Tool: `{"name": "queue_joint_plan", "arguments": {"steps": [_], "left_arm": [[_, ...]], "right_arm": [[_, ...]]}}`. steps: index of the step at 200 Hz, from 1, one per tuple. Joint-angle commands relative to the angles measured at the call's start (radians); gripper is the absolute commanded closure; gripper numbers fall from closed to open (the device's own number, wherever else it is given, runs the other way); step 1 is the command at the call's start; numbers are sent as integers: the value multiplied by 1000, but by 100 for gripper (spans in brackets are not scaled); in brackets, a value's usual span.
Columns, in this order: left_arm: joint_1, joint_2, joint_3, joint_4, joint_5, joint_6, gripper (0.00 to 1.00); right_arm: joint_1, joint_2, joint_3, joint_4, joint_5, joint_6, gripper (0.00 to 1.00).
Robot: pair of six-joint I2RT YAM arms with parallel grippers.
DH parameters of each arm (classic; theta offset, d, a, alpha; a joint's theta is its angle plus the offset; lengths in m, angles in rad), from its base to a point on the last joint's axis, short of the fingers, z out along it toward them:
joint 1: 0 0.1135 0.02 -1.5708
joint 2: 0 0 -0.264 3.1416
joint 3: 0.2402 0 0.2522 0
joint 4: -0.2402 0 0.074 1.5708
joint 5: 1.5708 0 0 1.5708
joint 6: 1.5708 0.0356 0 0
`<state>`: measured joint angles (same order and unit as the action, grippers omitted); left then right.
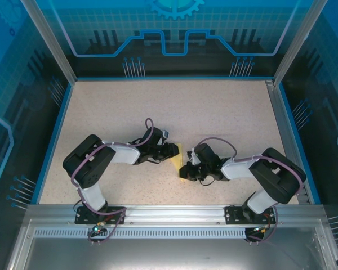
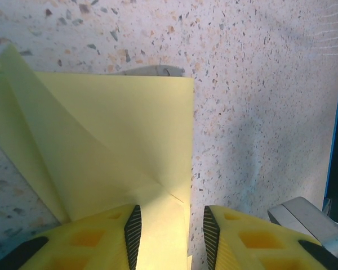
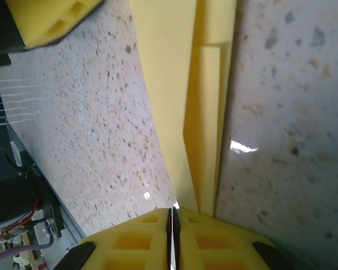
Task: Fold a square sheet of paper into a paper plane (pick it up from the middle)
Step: Fold the wing for the fifth time at the center of the table.
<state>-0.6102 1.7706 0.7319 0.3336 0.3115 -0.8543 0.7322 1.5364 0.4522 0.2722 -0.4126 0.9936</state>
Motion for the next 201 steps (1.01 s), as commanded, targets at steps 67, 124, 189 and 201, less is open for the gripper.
{"name": "queue_joint_plan", "arguments": {"steps": [67,124,189,201], "left_arm": [[-1,66,4,-122,0,19,63],[-1,55,12,-128,7,27,63],[-3,67,27,-127,21,31,62],[-3,67,26,-127,23,28,62]], "right_arm": [[10,64,3,-190,-12,-25,93],[6,-135,98,-307,23,-78,89],[3,18,183,-122,60,7,90],[-3,54,177,-61,43,28,90]]}}
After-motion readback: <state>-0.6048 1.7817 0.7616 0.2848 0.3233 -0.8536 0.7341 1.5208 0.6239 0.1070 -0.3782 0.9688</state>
